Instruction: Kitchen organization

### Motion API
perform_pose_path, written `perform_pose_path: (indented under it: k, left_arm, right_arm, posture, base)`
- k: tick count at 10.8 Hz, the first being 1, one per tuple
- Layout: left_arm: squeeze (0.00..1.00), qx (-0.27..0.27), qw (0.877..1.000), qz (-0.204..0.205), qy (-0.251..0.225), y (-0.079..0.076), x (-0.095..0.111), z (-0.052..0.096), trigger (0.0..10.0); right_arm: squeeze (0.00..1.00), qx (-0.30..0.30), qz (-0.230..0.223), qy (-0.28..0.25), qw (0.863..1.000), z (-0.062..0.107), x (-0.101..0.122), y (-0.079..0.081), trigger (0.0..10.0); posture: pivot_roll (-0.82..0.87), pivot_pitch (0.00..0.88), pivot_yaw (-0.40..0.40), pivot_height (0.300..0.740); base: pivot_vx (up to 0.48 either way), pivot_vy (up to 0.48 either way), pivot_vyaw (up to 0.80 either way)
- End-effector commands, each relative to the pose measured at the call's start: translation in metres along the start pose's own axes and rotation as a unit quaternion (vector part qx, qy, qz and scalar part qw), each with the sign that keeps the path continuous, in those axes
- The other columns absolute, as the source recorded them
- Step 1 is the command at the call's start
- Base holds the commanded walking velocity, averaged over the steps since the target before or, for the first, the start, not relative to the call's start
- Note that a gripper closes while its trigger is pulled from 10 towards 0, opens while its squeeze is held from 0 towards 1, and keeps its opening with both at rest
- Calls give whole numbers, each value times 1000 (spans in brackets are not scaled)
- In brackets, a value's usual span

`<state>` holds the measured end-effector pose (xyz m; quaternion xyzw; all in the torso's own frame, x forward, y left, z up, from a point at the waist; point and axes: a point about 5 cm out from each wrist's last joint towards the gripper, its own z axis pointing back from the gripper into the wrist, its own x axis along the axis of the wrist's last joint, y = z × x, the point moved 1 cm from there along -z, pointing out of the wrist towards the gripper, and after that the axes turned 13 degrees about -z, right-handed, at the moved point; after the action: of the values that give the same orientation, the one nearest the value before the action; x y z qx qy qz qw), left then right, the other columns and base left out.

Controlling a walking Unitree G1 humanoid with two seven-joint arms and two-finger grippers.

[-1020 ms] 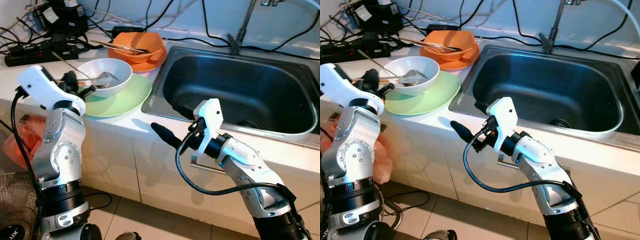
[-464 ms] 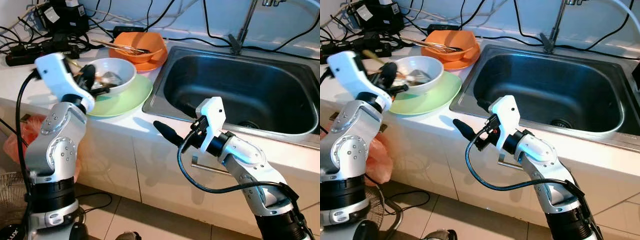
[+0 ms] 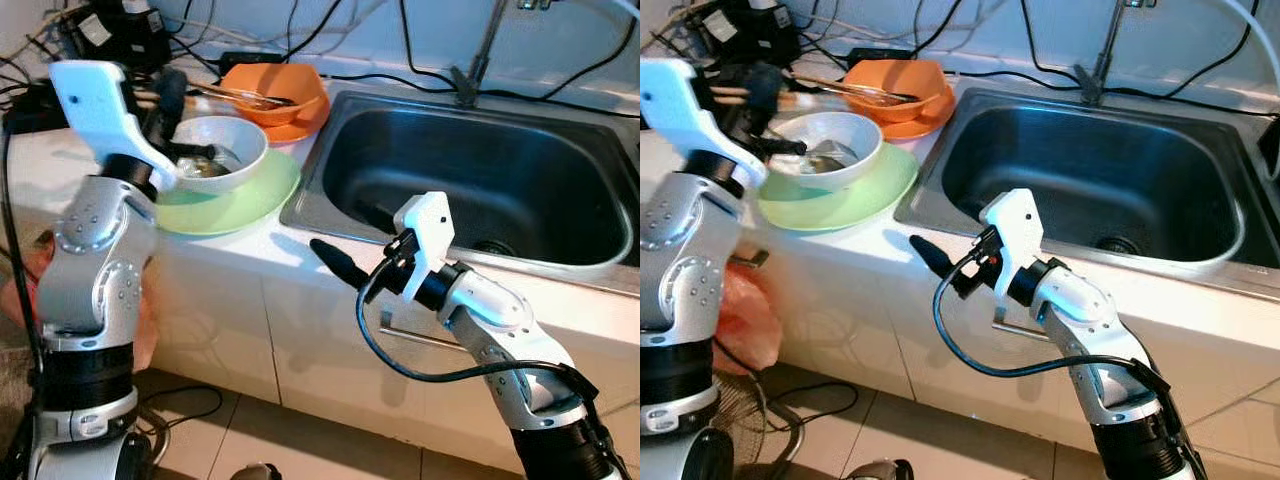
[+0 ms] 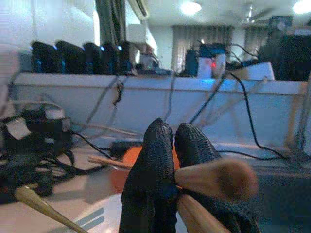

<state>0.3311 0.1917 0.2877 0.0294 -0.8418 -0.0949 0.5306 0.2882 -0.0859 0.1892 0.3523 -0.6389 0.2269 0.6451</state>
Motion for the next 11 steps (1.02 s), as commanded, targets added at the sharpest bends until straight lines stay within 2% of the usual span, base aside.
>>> perform_pose_path:
  k: [1,2,3,4,5,6,8,9,11]
  left_arm:
    - [0,-1,999,6,-32,2,10,-6,0]
    - [0,-3,996,84,-43,-5,8,-13,0]
    - [0,-7,978,206,-31,-17,-4,-17,0]
    - [0,-10,971,239,-30,-20,-6,-18,0]
    - [0,-38,948,316,-22,-36,-12,-21,0]
    - [0,-52,931,360,-12,-45,-18,-22,0]
    - [0,-91,881,463,6,-69,-25,-23,0]
    - [0,-120,846,519,17,-83,-24,-23,0]
    - [0,-135,812,565,48,-105,-37,-21,0]
  right_arm:
    - [0,-13,4,-12,1000,0,5,-5,10000]
    - [0,-35,-3,-26,999,-4,7,-9,10000]
    - [0,-65,-20,-48,997,-5,13,-15,10000]
    - [0,-73,-25,-52,996,-5,13,-17,10000]
    - [0,-99,-36,-63,992,-3,15,-24,10000]
    - [0,-111,-48,-72,990,-3,16,-27,10000]
    - [0,-138,-87,-97,982,-6,20,-34,10000]
    - [0,-155,-119,-117,974,-7,23,-38,10000]
    - [0,-163,-205,-154,953,-12,35,-49,10000]
  posture:
    - [18,68,27,740]
    - [13,66,30,740]
    - [5,69,35,740]
    - [4,70,35,740]
    - [1,77,41,740]
    - [1,80,45,740]
    - [1,88,57,740]
    - [2,92,62,740]
    - [3,111,74,740]
  base:
    - [0,0,0]
    - [0,0,0]
    - [0,0,0]
    - [0,0,0]
    - [0,0,0]
    - [0,0,0]
    - [0,0,0]
    - [0,0,0]
    - [0,0,0]
